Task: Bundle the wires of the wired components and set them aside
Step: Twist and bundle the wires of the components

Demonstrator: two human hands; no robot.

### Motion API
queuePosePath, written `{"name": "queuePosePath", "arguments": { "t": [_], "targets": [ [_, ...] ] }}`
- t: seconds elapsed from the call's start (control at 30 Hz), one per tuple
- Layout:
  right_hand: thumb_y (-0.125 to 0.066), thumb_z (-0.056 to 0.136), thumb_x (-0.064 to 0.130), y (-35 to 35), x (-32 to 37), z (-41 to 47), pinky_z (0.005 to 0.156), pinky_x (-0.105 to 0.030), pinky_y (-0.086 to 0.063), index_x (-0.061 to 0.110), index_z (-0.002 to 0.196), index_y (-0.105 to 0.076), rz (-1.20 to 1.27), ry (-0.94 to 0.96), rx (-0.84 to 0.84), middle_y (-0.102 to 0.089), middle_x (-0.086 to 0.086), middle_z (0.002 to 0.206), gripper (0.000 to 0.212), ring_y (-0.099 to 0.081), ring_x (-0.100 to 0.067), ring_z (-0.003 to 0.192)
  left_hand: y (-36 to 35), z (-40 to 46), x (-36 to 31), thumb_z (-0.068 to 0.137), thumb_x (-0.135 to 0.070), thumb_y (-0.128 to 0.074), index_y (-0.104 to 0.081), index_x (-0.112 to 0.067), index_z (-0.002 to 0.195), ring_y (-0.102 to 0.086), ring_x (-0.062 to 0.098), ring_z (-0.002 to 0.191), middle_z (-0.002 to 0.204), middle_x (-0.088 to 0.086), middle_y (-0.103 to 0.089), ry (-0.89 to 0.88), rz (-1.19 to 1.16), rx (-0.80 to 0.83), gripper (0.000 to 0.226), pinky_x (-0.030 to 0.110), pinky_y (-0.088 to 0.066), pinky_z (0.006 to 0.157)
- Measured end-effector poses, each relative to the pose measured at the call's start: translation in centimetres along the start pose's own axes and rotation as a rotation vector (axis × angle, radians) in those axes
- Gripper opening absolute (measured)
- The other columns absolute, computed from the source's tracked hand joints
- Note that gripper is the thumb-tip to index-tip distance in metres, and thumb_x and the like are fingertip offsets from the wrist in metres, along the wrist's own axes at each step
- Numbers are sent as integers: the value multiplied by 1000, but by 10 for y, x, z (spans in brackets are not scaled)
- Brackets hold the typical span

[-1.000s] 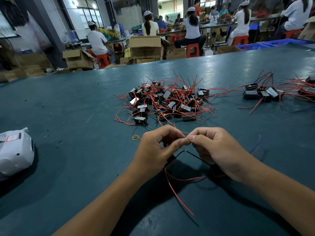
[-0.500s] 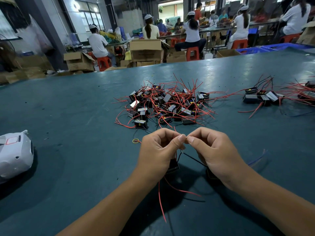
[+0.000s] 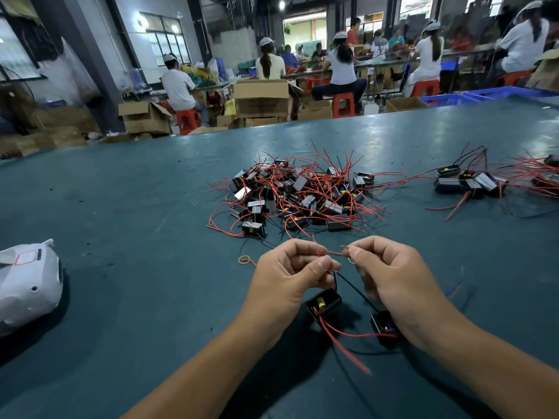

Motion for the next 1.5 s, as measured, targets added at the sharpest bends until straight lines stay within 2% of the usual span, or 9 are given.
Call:
{"name": "queuePosePath", "arguments": {
  "t": [0.1,0.27,0.5,0.6,0.83,1.07,1.23,1.37,1.5],
  "targets": [
    [-64,93,18,-4,3,-3,38,-15,-27,20,84,-70,-54,44,24,-46,8,51,10,-32,-6,43,-7,-2,1,81,-10,-72,-57,2,98,-67,17,65,81,16,-75,5,13,42,26,23,-54,62],
    [-64,92,9,-7,8,-5,39,-7,-32,10,82,-67,-80,101,43,-50,14,45,10,-44,2,39,-7,-3,4,77,-15,-75,-70,-3,83,-62,14,59,74,14,-72,-2,47,32,14,22,-52,57],
    [-63,93,13,-3,5,-4,40,-9,-29,15,83,-69,-47,62,8,-47,13,45,12,-36,-1,39,-10,-5,12,76,-9,-72,-71,-3,96,-67,16,64,85,17,-71,61,-29,50,21,25,-57,65],
    [-64,93,12,-4,6,-4,40,-7,-30,13,82,-69,-62,82,15,-50,15,46,12,-41,0,39,-7,-3,9,75,-10,-73,-67,-3,93,-67,18,62,83,20,-70,46,-7,19,21,25,-57,63],
    [-63,94,12,-5,9,-4,40,-5,-32,12,82,-71,-89,135,24,-51,18,44,14,-47,2,39,-3,0,4,86,1,-70,-58,3,106,-65,17,61,78,13,-73,41,21,9,23,25,-55,63],
    [-67,91,9,-9,7,-4,43,-4,-35,11,82,-72,-19,125,72,-60,11,53,10,-50,3,42,-3,0,5,89,6,-67,-60,3,102,-65,18,62,80,15,-73,22,62,9,15,24,-54,61],
    [-70,87,7,-10,9,-5,50,-6,-41,9,82,-73,24,116,99,-71,-3,68,5,-58,1,52,-2,1,6,89,7,-67,-59,2,102,-63,17,60,75,10,-71,9,80,9,16,23,-52,61],
    [-70,87,5,-10,8,-5,45,-5,-36,5,82,-71,28,108,91,-67,-2,62,5,-49,3,42,-2,1,6,88,8,-67,-58,3,102,-62,18,60,75,12,-71,-2,88,16,17,24,-52,61],
    [-66,90,5,-13,8,-5,51,-5,-41,5,84,-70,2,115,121,-68,1,61,7,-56,3,49,-3,0,2,88,9,-67,-59,1,100,-63,18,60,73,11,-70,-14,130,47,17,25,-53,63]
  ]
}}
Point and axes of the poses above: each hand's wrist, its own z-axis towards the middle knuckle, its own y-axis out of the back of the hand, x = y × z, the point moved 6 cm from there along z, towards the middle knuckle
